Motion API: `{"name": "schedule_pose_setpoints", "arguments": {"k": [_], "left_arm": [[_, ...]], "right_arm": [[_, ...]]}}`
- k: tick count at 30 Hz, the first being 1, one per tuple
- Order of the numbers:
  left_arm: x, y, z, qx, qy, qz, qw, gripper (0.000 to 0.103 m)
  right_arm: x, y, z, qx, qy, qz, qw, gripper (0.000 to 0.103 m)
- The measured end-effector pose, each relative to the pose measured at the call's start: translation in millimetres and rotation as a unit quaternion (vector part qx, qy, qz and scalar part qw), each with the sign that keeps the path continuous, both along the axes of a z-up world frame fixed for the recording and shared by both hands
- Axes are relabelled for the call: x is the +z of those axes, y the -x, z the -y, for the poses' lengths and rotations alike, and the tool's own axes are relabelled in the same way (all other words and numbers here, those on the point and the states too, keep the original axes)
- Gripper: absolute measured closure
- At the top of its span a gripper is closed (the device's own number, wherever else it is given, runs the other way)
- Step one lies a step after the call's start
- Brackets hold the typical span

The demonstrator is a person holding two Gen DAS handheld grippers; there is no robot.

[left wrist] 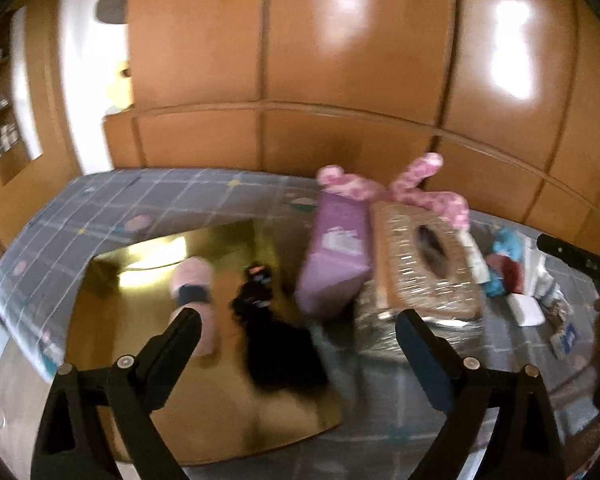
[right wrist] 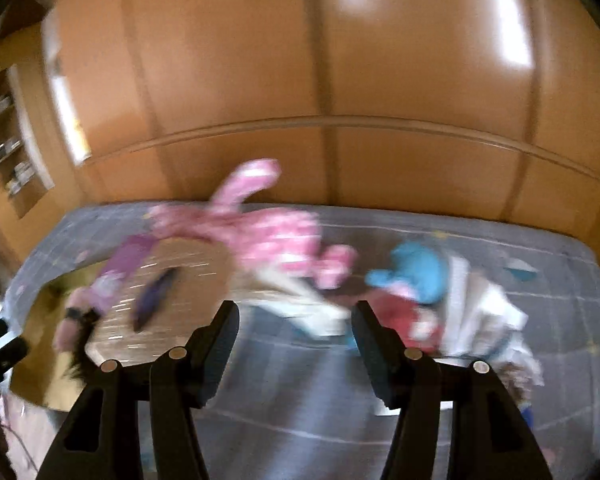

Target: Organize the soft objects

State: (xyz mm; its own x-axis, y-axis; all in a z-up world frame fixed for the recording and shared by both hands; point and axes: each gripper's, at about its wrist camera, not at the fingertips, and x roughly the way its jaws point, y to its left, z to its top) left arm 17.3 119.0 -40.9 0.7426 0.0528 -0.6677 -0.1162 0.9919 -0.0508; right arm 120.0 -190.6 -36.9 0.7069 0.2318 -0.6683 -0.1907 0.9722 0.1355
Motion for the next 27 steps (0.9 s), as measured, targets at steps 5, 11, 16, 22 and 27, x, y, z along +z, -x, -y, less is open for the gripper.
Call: {"name": "schedule_pose_setpoints", "arguments": {"k": [5,11,16,22,27], "left_arm": [[13.2,-18.5,38.5,-0.079,0.029,0.003,0.9964,0.005],[18.7,-43.9,101.3,-0.157,0.036,-0.025,0.9867,0.005],[7.7,-69.4,148.3,-0.193,0.029,-0.059,0.9789,0.025],[-18.9,-99.9,192.9,-0.2,0.093,-0.127,0.967,0.036],[-48.0,-131.8,225.8,-0.121,0.139,-0.15,0.9713,0.033]], "right_arm": [[-10.6,-10.1,78.3,-0.09,0.008,-0.005,0.996,0.044],[-36.8,-12.9,149.3,-0.162,0.006,-0.02,0.987,0.044],[-49.3,-15.9,176.1,-0.192,-0.053,-0.035,0.979,0.044],[-52.7,-17.1,185.0,-0.188,-0.095,-0.044,0.977,0.044],[-47.8,-14.7,181.0,-0.175,-0.103,-0.038,0.978,0.044]]}}
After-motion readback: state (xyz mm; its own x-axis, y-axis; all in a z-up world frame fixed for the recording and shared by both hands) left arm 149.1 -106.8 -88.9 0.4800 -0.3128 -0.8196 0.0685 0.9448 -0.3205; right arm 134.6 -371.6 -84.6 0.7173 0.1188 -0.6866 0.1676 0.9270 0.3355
